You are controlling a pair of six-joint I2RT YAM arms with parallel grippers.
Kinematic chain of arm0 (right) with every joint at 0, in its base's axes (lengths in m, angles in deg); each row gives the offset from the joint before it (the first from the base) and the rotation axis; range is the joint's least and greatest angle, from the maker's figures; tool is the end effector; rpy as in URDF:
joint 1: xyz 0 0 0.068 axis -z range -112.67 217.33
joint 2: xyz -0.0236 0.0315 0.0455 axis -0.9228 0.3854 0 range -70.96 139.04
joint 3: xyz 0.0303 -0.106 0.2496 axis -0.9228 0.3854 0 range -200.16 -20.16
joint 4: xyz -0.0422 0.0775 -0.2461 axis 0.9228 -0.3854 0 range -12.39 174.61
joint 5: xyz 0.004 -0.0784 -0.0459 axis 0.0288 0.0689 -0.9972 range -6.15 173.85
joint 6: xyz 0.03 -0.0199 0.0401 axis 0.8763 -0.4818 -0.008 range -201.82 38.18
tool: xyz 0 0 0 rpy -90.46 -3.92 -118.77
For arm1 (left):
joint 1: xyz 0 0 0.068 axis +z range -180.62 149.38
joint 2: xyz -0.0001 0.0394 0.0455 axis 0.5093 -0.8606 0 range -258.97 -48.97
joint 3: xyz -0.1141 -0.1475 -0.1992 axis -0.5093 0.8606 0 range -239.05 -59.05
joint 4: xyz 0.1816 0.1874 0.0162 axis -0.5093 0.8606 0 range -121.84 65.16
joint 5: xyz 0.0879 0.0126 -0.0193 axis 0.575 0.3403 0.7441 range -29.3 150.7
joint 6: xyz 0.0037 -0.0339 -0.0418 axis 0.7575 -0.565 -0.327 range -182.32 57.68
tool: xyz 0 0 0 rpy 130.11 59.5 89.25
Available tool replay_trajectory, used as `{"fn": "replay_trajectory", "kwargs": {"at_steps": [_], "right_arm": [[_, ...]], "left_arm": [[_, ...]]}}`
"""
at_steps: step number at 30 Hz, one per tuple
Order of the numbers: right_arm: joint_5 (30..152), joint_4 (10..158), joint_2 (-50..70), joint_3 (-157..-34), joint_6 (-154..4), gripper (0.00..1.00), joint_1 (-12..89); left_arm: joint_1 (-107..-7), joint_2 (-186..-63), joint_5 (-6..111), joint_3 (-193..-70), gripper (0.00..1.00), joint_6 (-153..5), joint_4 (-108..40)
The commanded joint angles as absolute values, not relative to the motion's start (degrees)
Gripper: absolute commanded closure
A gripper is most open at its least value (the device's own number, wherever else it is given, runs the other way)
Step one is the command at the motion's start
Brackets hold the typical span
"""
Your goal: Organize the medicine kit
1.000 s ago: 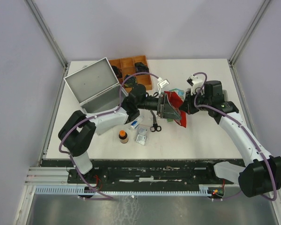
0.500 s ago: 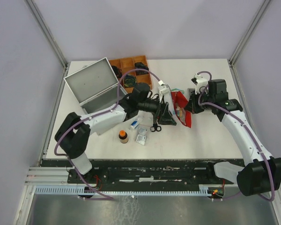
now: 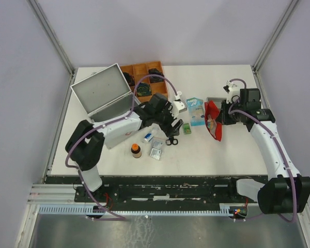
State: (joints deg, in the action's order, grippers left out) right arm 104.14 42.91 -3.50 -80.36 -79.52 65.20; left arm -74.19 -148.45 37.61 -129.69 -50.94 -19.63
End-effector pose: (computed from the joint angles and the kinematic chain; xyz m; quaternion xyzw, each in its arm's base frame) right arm 0.2393 0.0212 0.3050 -0.0604 0.9219 0.1782 0.3385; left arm 0.2711 -0.2772 0.2382 0.4850 0.7529 -0.2876 0.3395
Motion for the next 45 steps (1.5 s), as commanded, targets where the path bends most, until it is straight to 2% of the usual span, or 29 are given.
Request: {"fn": "replay_trajectory", "kwargs": {"at_steps": [1, 6, 15, 22, 27, 30, 37, 45], "right_arm": [[104.8, 45.1, -5.0, -81.5, -79.1, 1.00, 66.6], [105.9, 45.3, -4.9, -80.9, -79.4, 1.00, 67.2], [107.0, 45.7, -5.4, -80.1, -79.9, 1.00, 67.8], [107.1, 46.0, -6.0, -79.6, -80.1, 1.00, 68.0], [107.6, 46.1, -6.3, -79.4, -80.2, 1.00, 68.2], [107.6, 46.1, -6.5, -79.3, -80.2, 1.00, 68.3], [107.9, 46.4, -6.5, -79.1, -80.2, 1.00, 68.3], [109.1, 46.4, -5.3, -80.0, -80.3, 0.99, 68.2]], "left_arm": [[-73.5, -155.2, 43.8, -137.4, 0.14, -42.4, -16.1], [-72.2, -164.5, 45.3, -146.1, 0.16, -38.4, -12.4], [-70.4, -174.3, 41.3, -158.8, 0.19, -34.4, -6.0], [-70.4, -178.4, 35.9, -161.7, 0.29, -33.5, -2.7], [-70.4, -179.9, 34.7, -162.2, 0.41, -33.8, -2.0], [-70.4, -179.4, 34.4, -161.9, 0.54, -33.8, -2.0], [-70.3, -176.3, 33.5, -161.5, 0.78, -32.8, -2.1], [-70.3, -169.6, 34.1, -163.1, 0.93, -28.1, -3.5]]}}
